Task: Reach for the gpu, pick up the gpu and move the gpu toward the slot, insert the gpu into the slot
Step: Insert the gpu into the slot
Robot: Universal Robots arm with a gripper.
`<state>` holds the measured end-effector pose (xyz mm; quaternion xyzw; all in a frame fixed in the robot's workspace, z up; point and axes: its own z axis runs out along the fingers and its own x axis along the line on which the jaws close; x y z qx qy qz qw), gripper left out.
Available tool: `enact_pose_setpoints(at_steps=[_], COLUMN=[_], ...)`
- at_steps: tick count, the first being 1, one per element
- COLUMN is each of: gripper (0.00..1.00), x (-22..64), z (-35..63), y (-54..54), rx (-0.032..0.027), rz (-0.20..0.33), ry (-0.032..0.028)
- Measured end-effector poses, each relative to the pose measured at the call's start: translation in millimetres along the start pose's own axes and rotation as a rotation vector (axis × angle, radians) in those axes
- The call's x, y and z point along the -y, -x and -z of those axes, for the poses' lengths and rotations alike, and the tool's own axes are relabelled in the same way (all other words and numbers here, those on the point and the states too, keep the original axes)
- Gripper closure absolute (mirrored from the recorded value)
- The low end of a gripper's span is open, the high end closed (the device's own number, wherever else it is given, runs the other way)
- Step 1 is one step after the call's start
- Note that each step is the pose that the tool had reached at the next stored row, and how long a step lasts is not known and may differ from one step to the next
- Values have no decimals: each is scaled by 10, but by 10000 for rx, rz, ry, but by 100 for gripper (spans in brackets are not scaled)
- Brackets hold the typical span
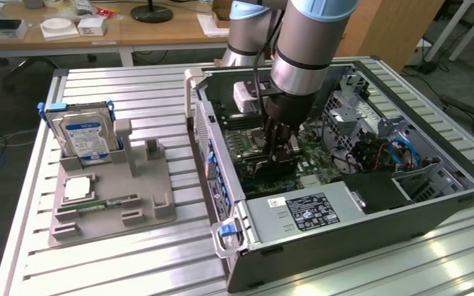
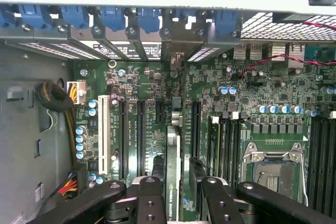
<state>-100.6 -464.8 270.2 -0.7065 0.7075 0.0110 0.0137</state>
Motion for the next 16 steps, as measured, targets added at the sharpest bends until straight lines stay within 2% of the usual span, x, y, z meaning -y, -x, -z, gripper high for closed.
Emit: enact_pose_setpoints(at_steps=[2,3,4,5,6,8,16], gripper=[68,75,75,81,81,90,90], x=[0,0,0,0,0,0,0], z=[0,1,1,1,1,1,1], y=[0,0,0,0,0,0,0], rx=[0,-2,-2,-2,-2,-2,-2], rz=[0,0,0,0,0,0,0], ry=[0,1,1,1,1,1,1])
